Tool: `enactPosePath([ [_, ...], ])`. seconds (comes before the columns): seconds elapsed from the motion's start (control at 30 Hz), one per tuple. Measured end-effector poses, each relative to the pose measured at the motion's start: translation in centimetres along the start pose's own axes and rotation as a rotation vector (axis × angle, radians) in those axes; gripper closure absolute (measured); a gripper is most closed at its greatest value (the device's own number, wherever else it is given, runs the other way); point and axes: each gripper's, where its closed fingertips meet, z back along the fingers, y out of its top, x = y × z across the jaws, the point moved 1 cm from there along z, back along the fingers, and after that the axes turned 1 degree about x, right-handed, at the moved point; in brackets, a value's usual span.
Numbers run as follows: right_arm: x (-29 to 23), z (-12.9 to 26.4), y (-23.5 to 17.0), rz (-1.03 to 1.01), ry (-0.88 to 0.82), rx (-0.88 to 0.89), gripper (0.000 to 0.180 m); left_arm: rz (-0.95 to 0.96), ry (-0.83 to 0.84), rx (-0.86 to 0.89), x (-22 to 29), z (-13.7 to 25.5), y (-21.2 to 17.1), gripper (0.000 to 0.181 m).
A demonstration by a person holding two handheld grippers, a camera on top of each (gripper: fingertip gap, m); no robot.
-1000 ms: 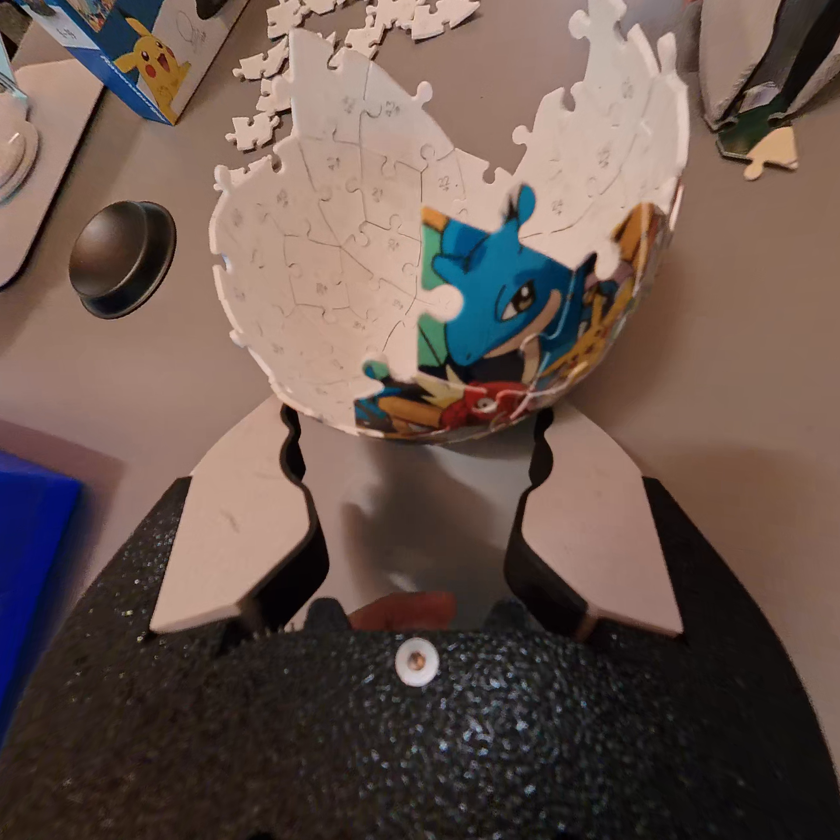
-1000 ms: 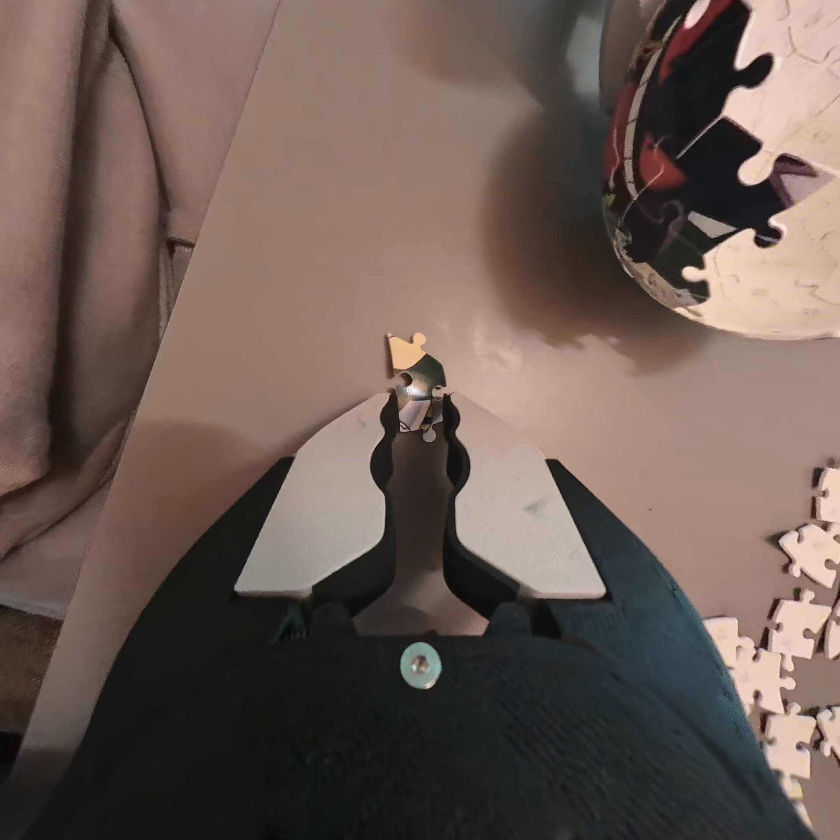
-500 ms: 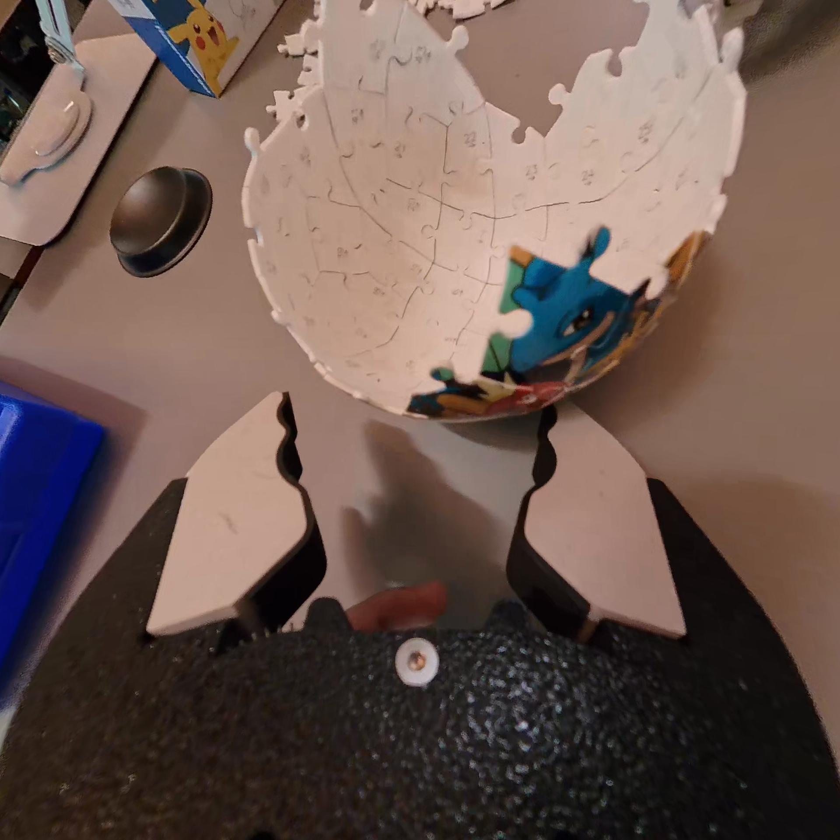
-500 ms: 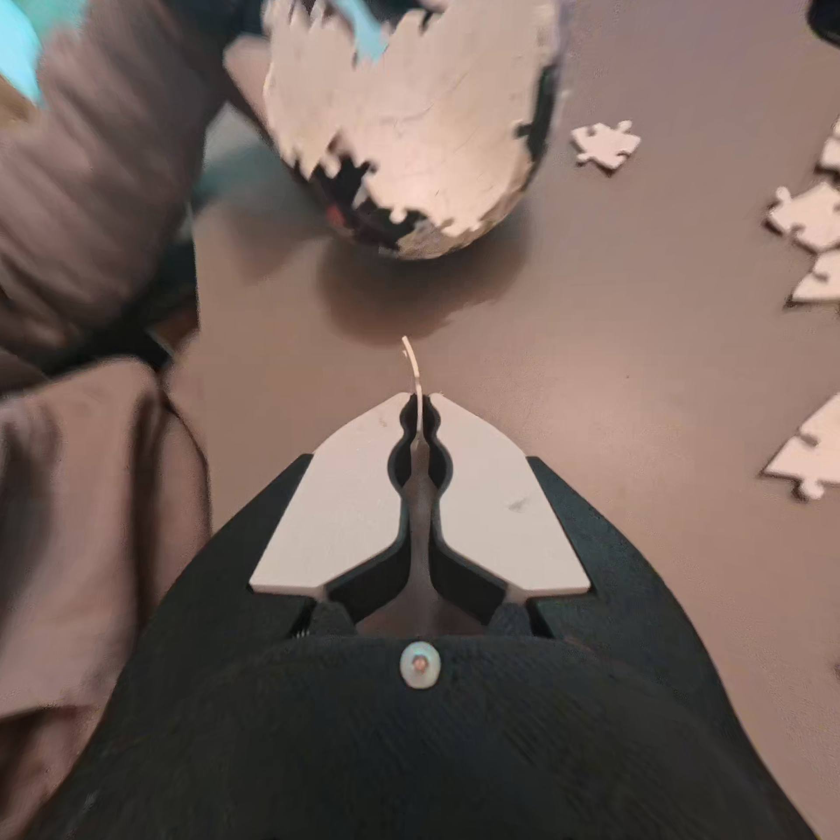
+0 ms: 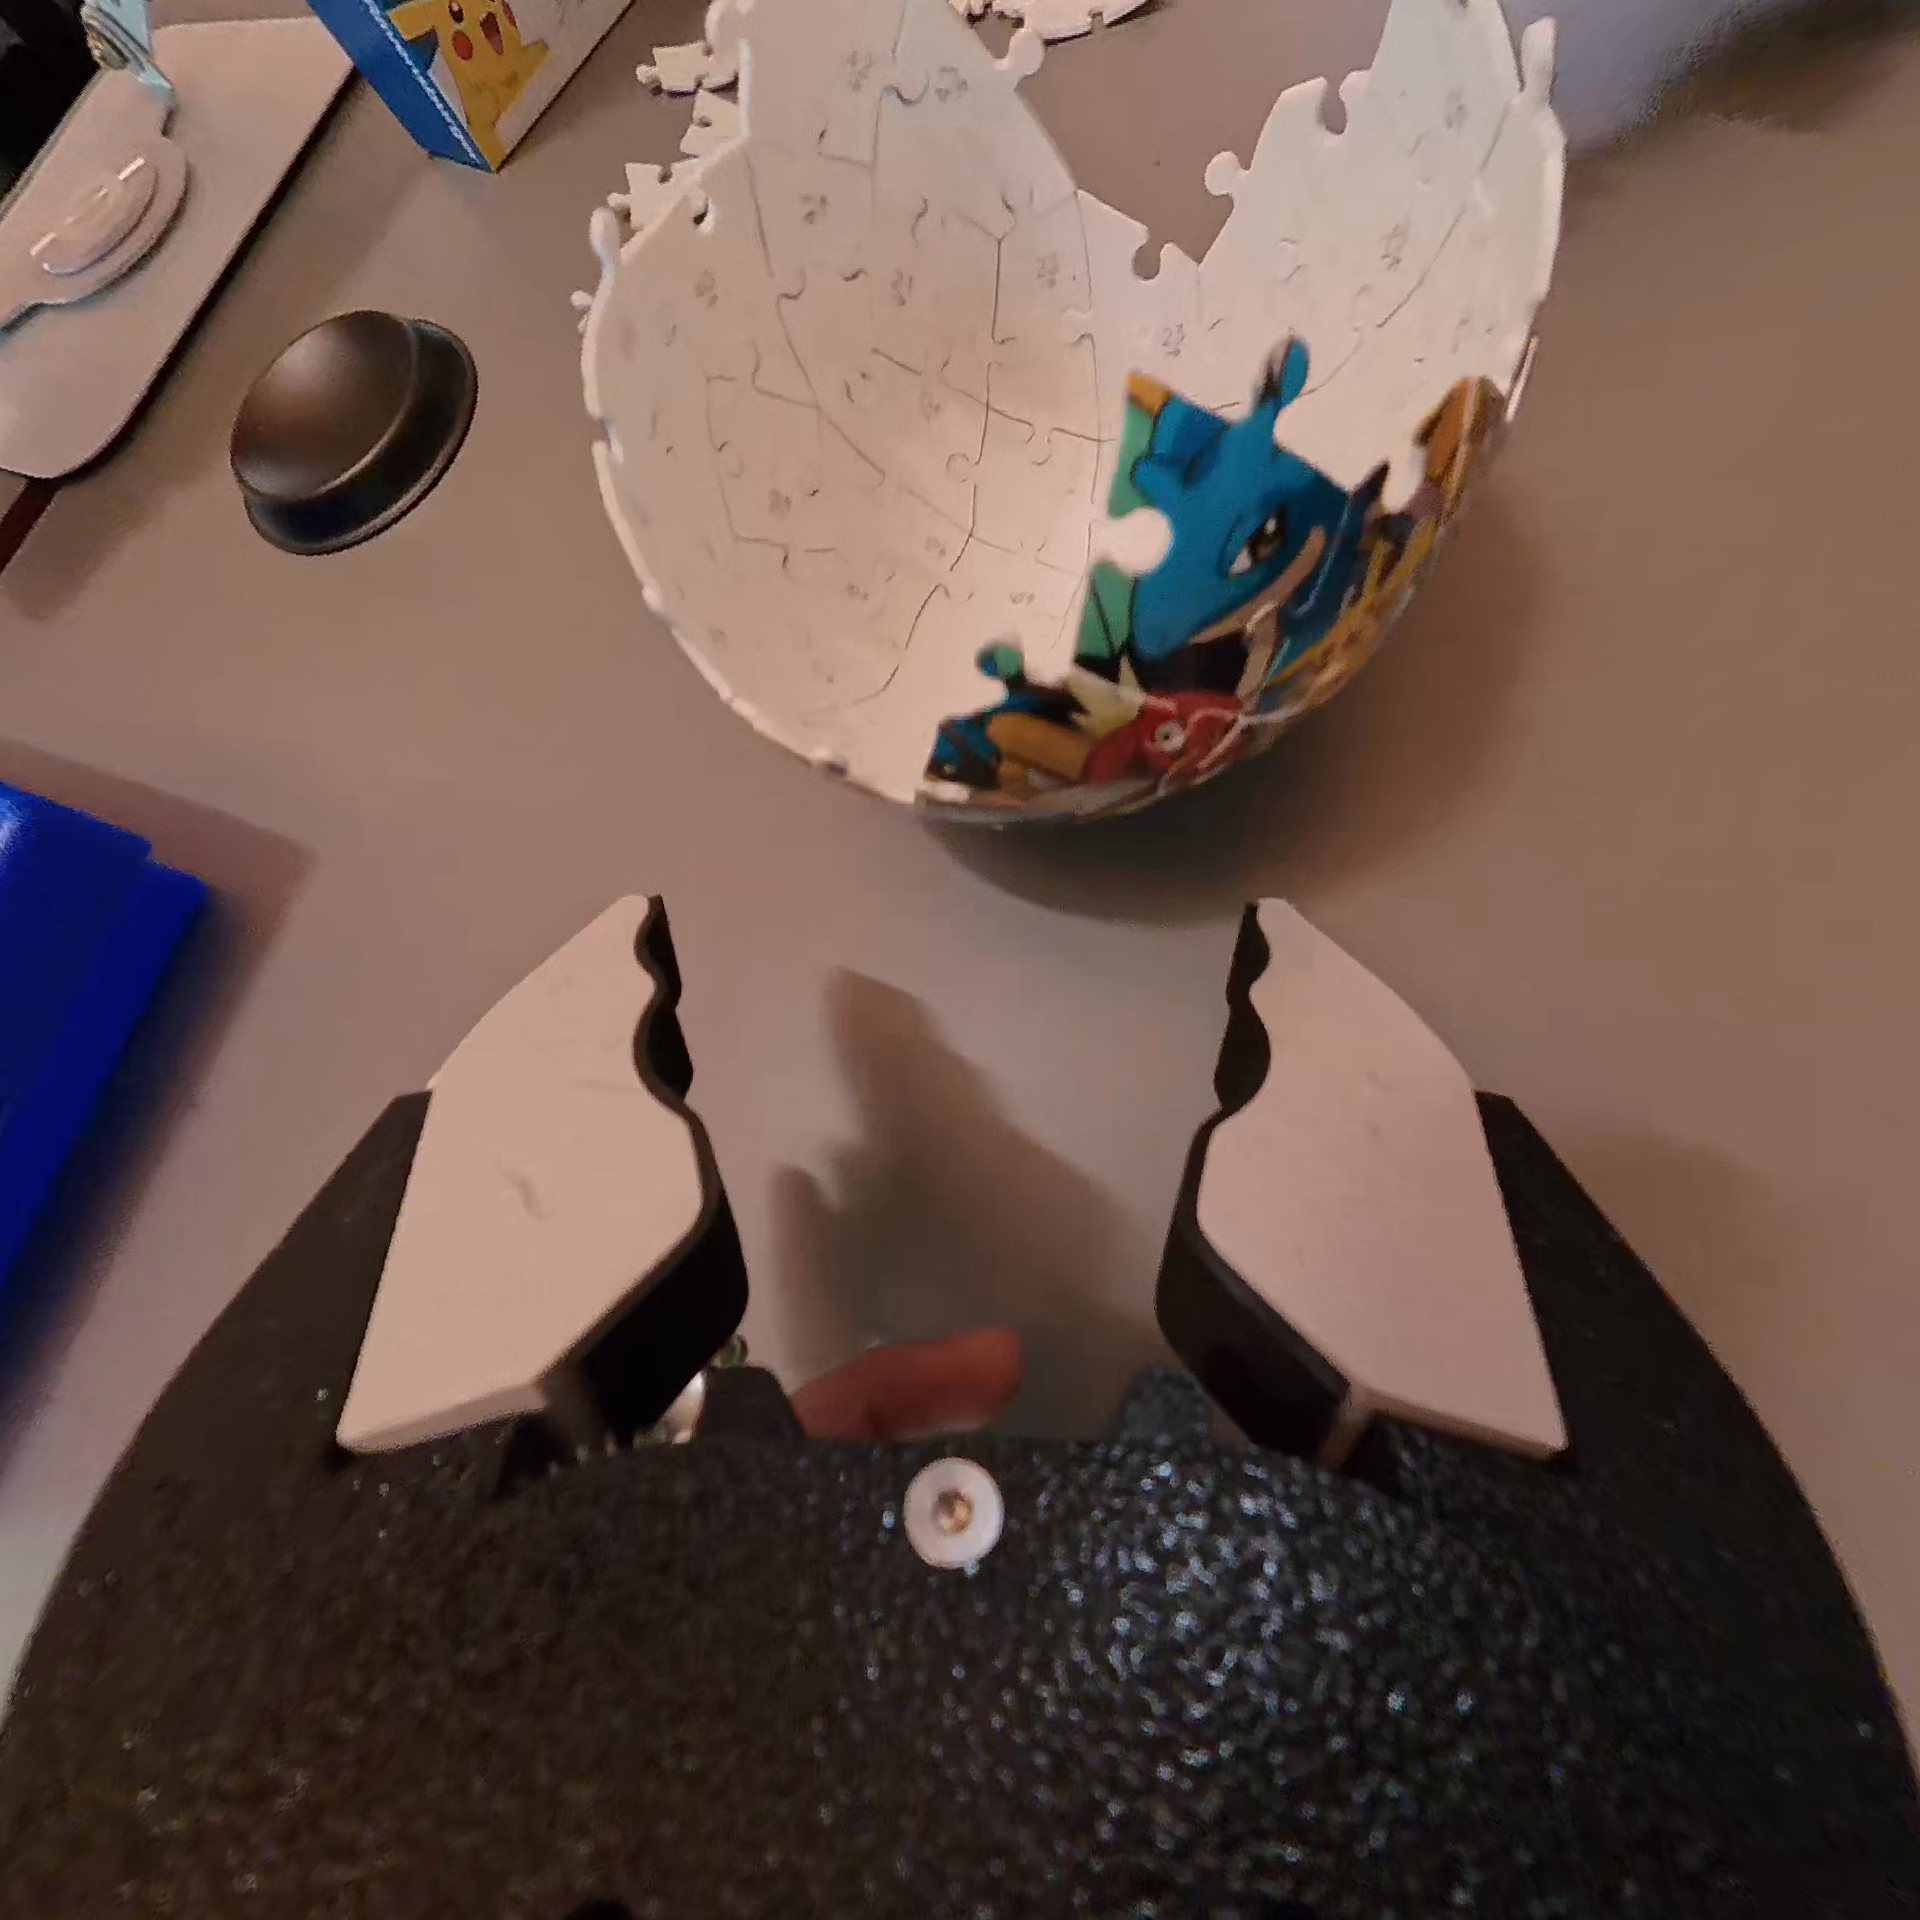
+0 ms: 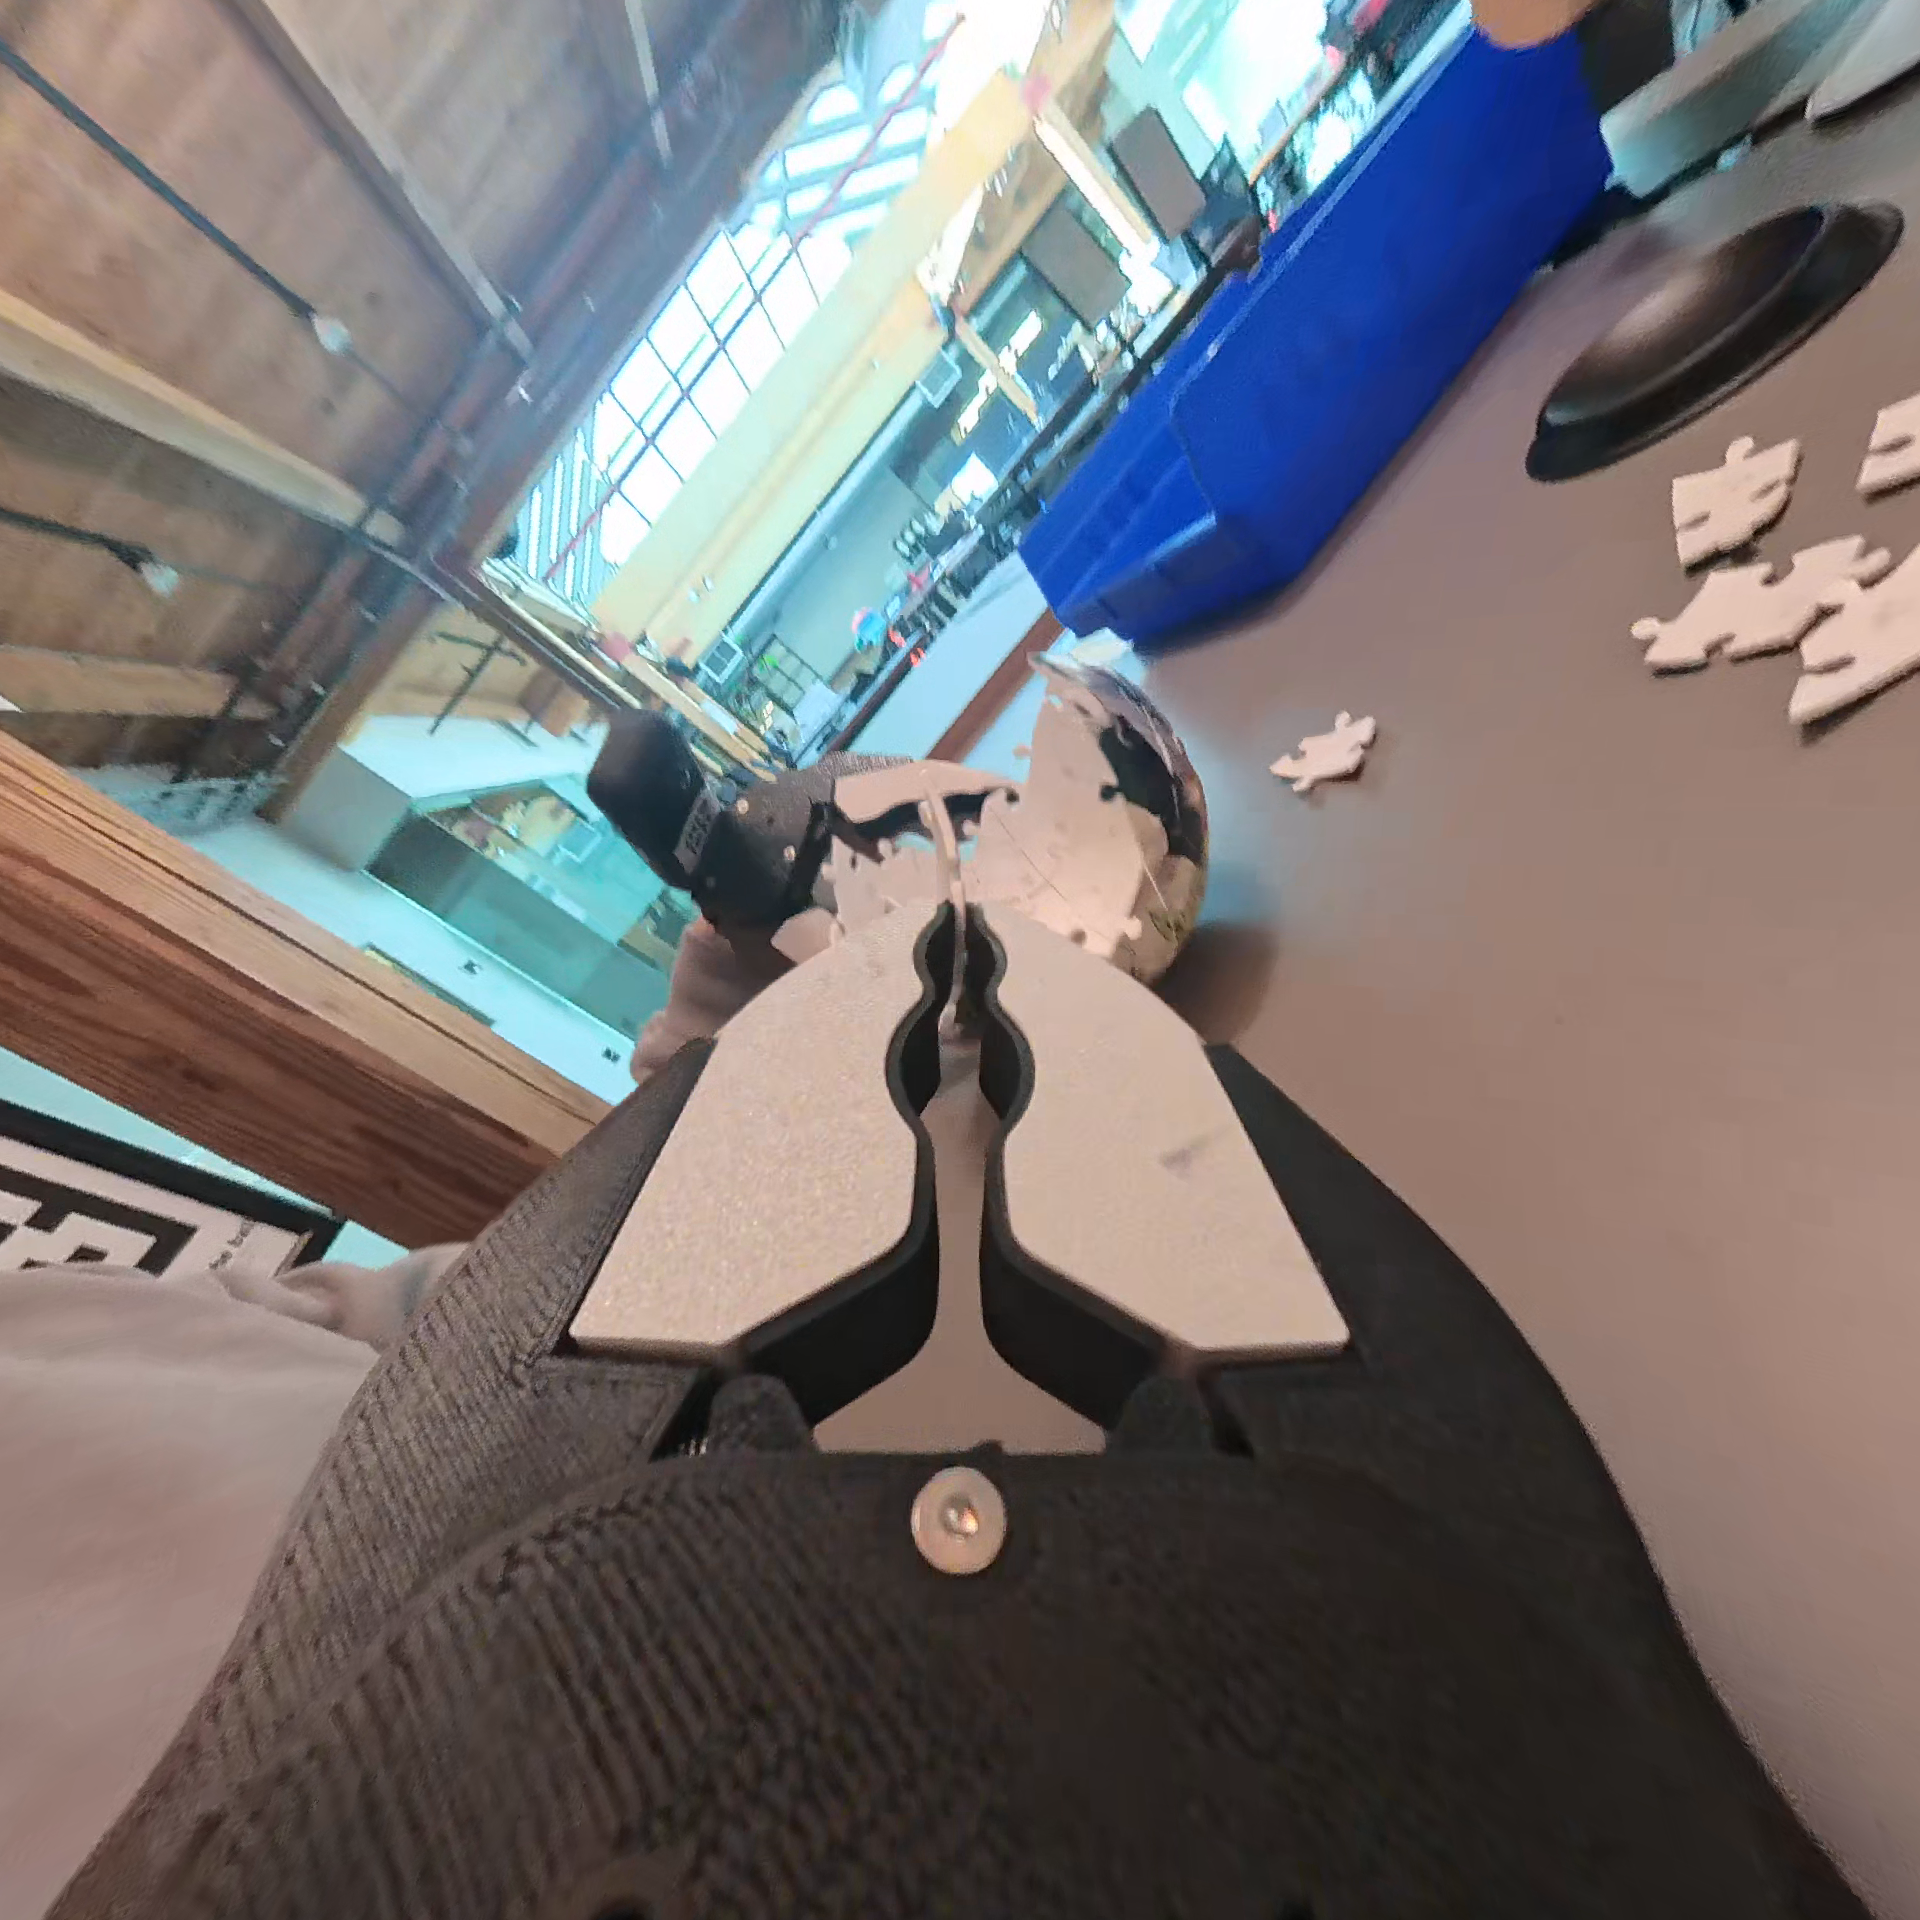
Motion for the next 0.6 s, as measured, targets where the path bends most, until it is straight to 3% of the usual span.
enactPosePath([
  [0.2, -3.3, 0.0, 3.0, 0.062, 0.086, 0.262, 0.178, 0.046, 0.071, 0.022, -1.1, 4.2, 0.4, 0.088],
  [0.33, -7.7, 0.1, 4.9, 0.130, 0.211, 0.458, 0.178, 0.122, 0.109, 0.360, -0.7, 9.1, 9.0, 0.126],
  [0.47, -11.6, -1.6, 5.2, 0.290, 0.249, 0.572, 0.178, 0.319, -0.087, 0.711, 3.4, 9.6, 18.6, 0.137],
  [0.6, -13.7, -2.4, 5.3, 0.369, 0.268, 0.629, 0.178, 0.394, -0.163, 0.775, 5.1, 7.0, 20.9, 0.155],
])
